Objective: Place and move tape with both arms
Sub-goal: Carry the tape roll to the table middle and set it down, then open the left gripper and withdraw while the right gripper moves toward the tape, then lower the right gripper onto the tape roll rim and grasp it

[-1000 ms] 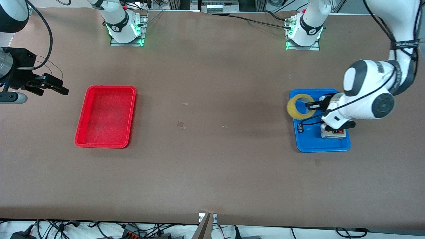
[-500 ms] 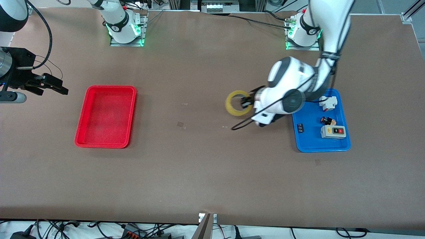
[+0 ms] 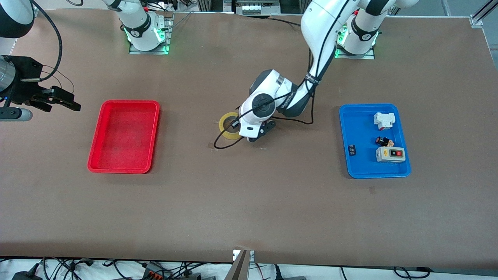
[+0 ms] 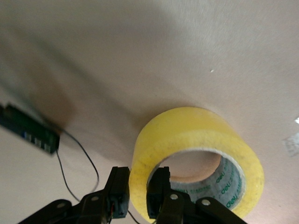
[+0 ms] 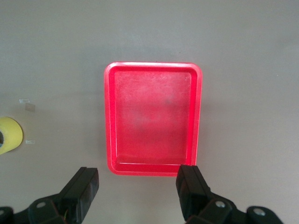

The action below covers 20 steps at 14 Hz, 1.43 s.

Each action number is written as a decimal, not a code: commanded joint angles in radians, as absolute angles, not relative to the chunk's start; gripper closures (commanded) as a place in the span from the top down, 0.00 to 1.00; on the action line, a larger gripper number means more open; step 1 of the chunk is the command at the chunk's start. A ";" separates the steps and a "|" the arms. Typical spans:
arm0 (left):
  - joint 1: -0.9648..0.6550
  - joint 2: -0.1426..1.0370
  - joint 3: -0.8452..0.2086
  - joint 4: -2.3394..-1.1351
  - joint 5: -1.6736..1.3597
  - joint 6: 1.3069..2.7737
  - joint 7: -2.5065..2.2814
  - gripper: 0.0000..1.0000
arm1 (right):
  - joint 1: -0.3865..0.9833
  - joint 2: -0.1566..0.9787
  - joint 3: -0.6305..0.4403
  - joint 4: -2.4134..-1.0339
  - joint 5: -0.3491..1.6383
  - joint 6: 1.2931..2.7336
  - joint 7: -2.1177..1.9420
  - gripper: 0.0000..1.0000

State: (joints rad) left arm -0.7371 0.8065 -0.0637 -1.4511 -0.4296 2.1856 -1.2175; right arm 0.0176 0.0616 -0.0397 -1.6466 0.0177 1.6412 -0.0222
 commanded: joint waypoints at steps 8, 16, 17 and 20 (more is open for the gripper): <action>-0.597 0.471 -0.020 -1.417 -0.292 1.788 -1.235 1.00 | 0.026 0.159 -0.031 -1.648 0.021 1.624 -0.100 1.00; -0.218 0.215 -0.021 -1.480 -0.194 1.422 -0.718 1.00 | 0.352 0.376 -0.032 -1.647 0.054 1.790 0.062 1.00; -0.195 0.183 -0.023 -1.505 -0.157 1.408 -0.654 1.00 | 0.401 0.406 -0.032 -1.647 0.054 1.839 0.131 1.00; -0.143 0.146 -0.021 -1.519 -0.097 1.358 -0.520 1.00 | 0.508 0.486 -0.031 -1.646 0.116 1.975 0.290 1.00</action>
